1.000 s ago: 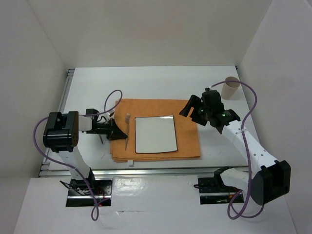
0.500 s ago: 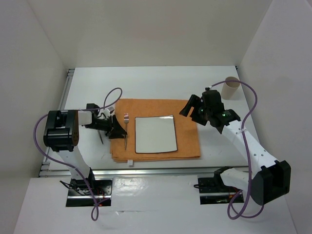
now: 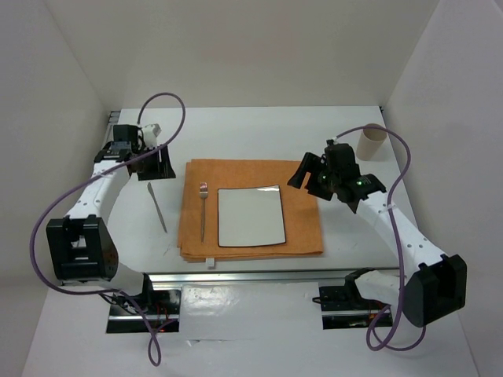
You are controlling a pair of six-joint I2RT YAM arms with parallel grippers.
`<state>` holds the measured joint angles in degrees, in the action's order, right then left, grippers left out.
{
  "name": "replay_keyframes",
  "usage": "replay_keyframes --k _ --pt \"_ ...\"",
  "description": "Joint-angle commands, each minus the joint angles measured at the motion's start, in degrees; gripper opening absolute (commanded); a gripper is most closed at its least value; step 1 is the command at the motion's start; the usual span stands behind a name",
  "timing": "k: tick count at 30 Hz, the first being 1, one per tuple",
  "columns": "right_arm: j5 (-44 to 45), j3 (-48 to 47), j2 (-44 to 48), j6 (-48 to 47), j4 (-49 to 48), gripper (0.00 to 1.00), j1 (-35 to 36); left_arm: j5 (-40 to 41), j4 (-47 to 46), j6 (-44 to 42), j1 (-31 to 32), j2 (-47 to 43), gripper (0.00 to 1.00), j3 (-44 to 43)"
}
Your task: Set the dinner table for one person
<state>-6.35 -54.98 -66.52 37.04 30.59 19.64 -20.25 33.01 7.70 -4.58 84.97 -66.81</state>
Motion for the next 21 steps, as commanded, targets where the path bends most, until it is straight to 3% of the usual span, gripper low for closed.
replay_keyframes --k 1,15,21 --pt "-1.99 -2.59 -1.07 -1.97 -2.63 0.83 0.40 18.74 4.33 -3.31 -0.25 4.76 0.66 -0.95" --pt "-2.36 1.10 2.88 -0.91 -4.13 0.87 0.40 20.42 1.00 -0.32 -0.87 15.30 0.66 5.11" --pt "0.54 3.65 6.49 0.23 -2.55 0.87 0.40 17.09 2.22 0.21 -1.66 19.52 0.63 5.20"
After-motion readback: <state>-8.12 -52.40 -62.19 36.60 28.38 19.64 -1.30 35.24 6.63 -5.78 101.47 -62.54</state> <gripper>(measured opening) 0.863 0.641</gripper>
